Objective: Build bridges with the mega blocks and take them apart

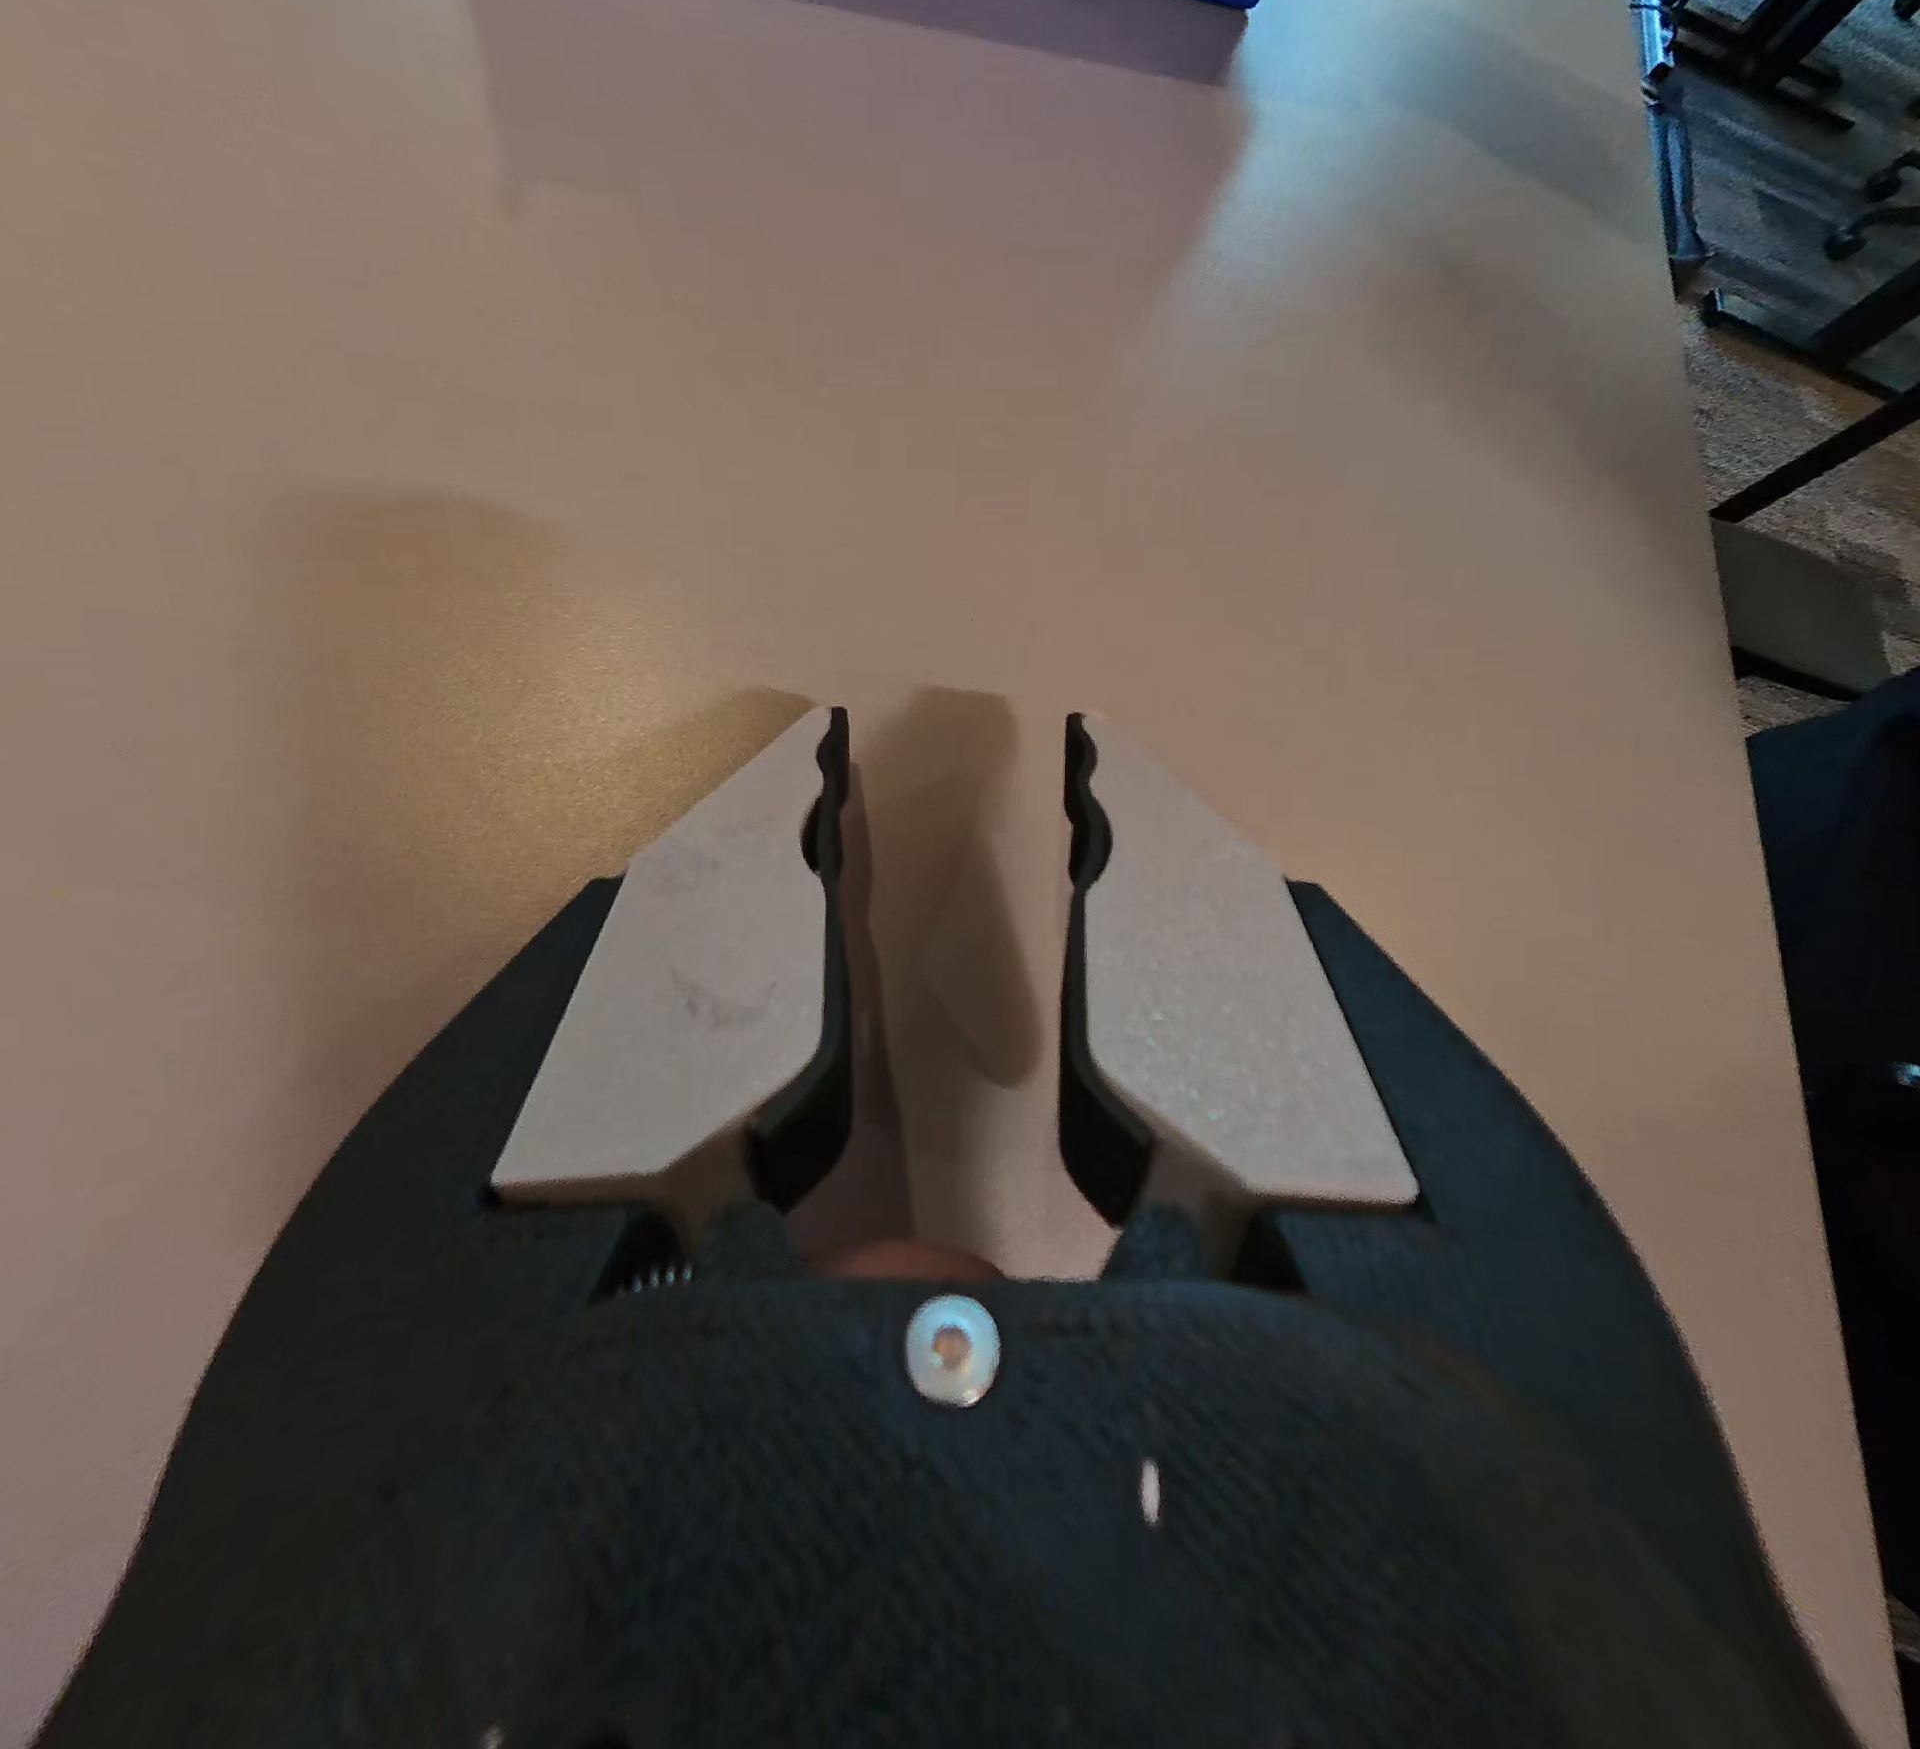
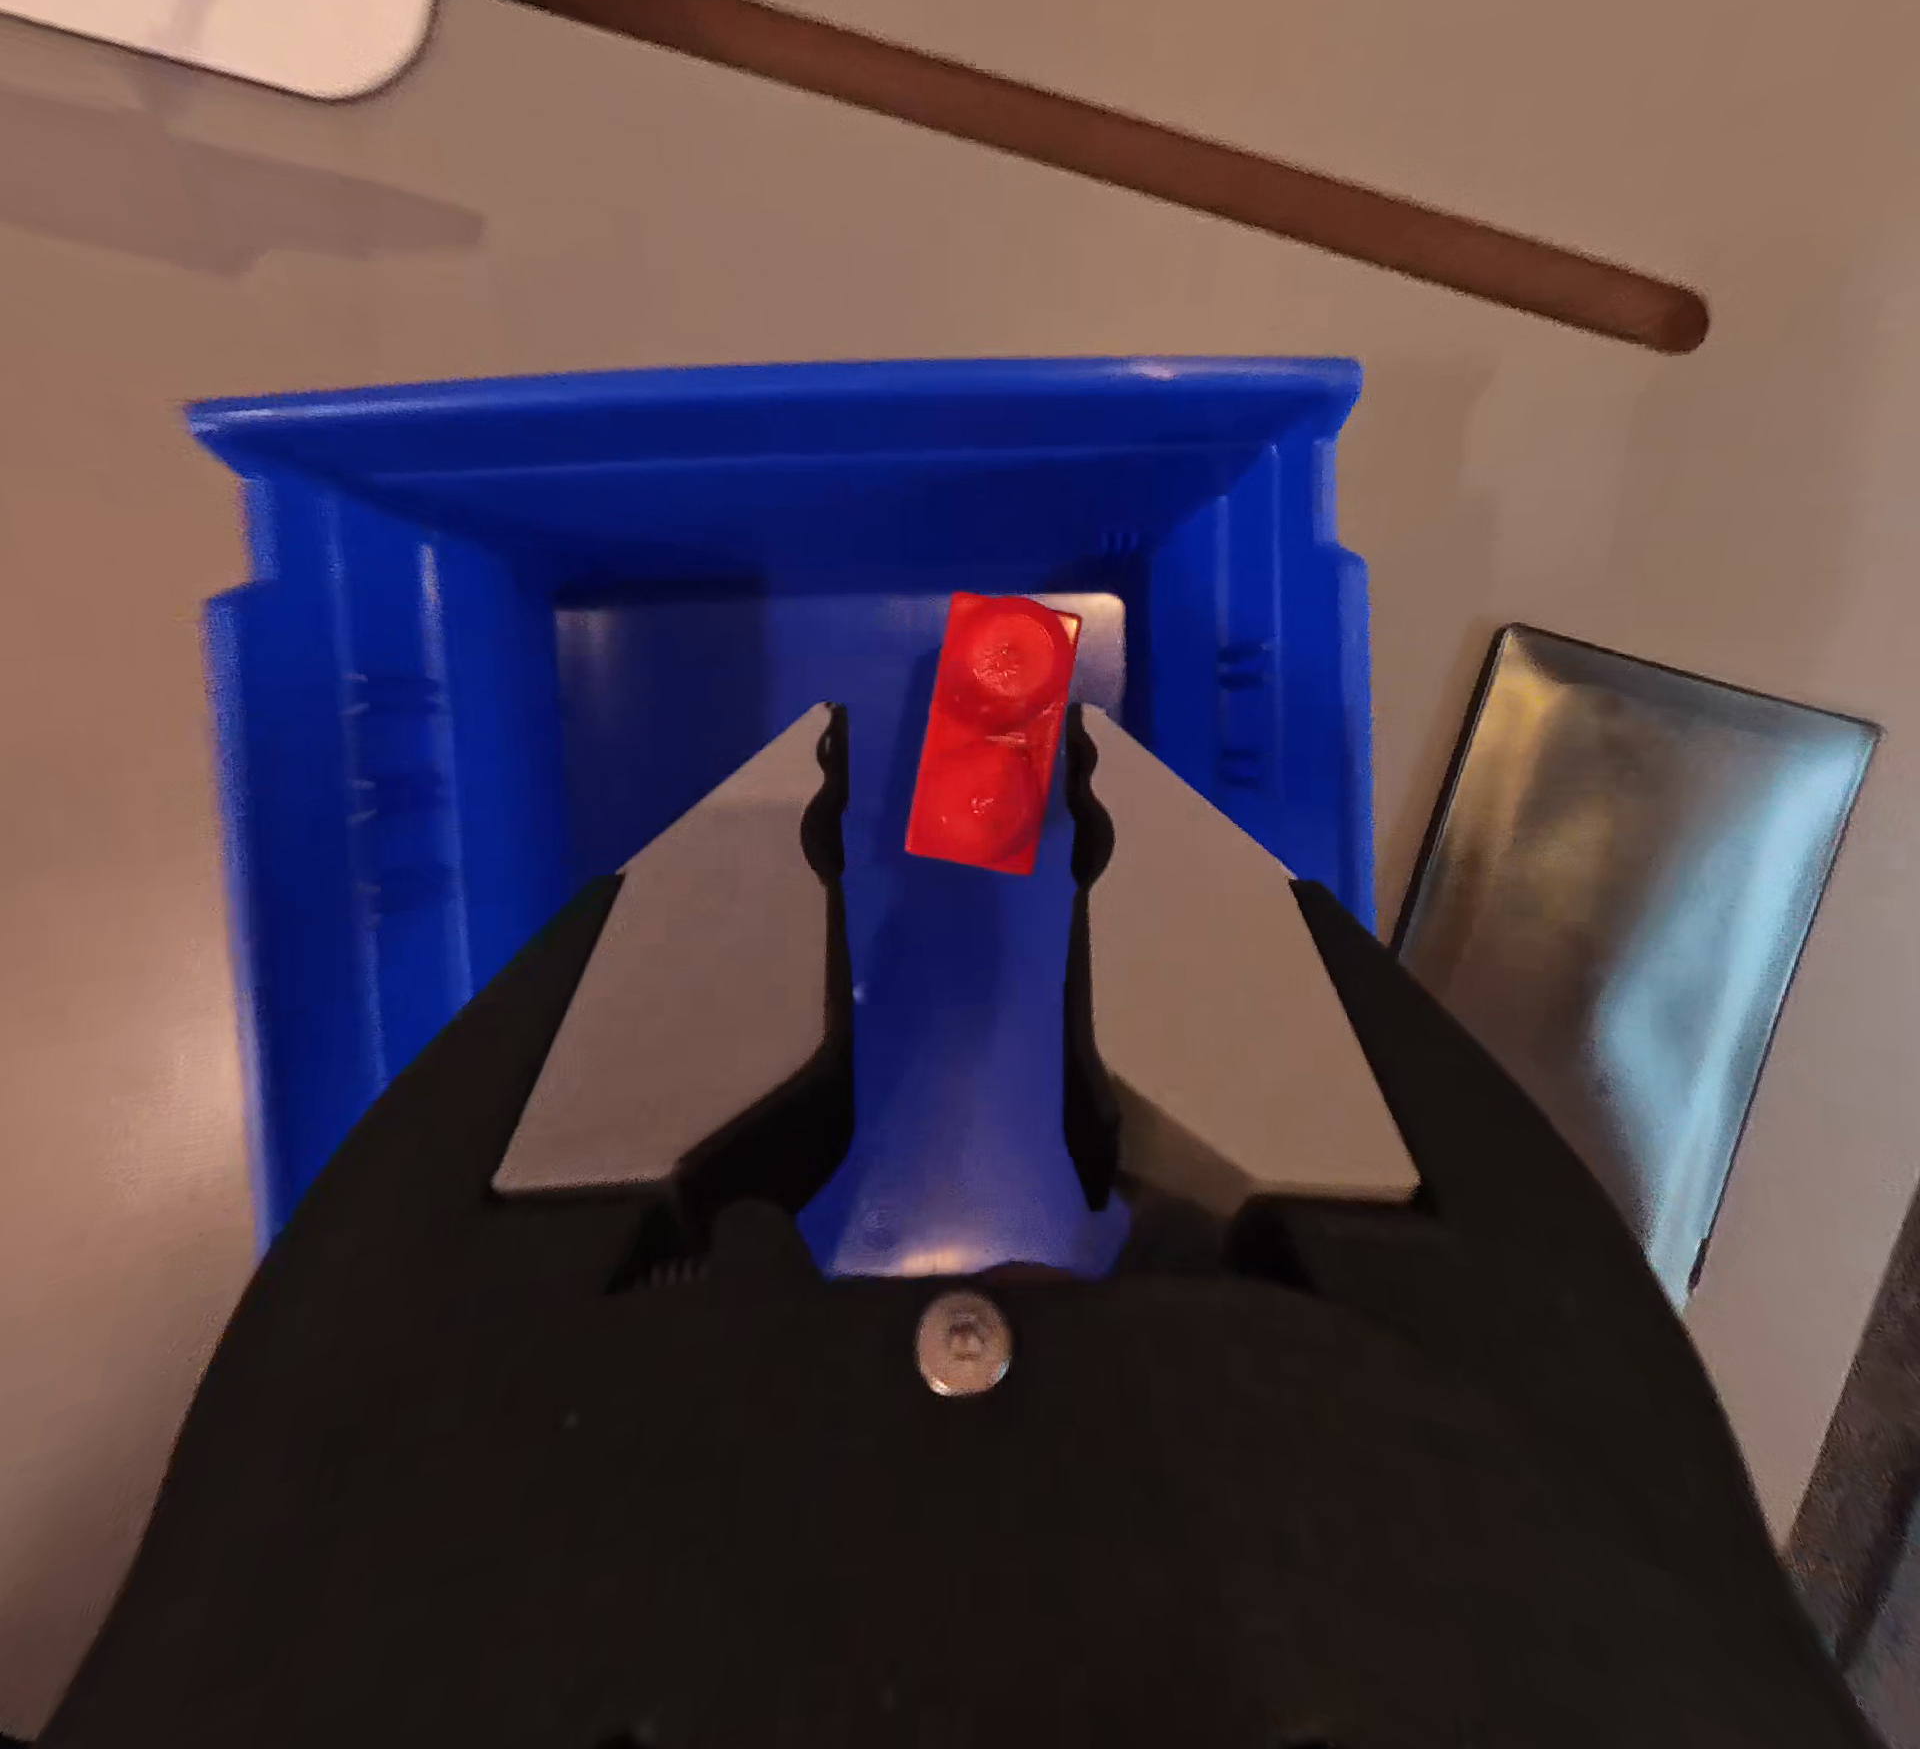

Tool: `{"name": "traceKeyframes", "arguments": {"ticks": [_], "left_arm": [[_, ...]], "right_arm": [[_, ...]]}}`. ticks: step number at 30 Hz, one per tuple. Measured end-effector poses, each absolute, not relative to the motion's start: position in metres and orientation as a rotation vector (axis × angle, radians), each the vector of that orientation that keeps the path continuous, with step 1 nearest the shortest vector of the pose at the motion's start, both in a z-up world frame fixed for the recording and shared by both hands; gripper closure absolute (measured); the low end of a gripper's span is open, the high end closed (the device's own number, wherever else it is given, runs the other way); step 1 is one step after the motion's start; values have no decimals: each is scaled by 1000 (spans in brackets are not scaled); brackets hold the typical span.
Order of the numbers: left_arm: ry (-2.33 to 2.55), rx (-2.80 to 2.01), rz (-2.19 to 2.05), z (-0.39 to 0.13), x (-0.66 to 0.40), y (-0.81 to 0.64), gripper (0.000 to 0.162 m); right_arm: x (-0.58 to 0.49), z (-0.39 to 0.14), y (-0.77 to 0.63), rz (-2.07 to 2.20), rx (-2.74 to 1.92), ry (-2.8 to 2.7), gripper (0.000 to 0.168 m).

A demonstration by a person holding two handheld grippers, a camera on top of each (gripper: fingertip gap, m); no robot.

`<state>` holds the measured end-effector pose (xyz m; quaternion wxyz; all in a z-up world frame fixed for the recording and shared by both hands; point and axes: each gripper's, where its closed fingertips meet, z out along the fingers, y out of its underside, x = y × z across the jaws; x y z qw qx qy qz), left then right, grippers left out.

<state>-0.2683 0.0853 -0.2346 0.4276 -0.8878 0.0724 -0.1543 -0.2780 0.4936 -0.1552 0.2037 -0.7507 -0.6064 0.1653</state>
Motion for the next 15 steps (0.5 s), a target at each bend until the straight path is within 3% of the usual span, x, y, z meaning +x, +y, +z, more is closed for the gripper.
{"name": "traceKeyframes", "arguments": {"ticks": [7, 11, 15], "left_arm": [[162, -2204, -391, -232, -270, 85, 123], [138, -2214, -371, -234, -274, 84, 122], [130, -2239, -335, -238, -276, 85, 121]], "right_arm": [[-255, -98, 448, 532, -1836, -1664, 123], [-198, -113, 439, 369, -1805, -1695, 140], [-164, -151, 401, 523, -1921, -1737, 141]]}}
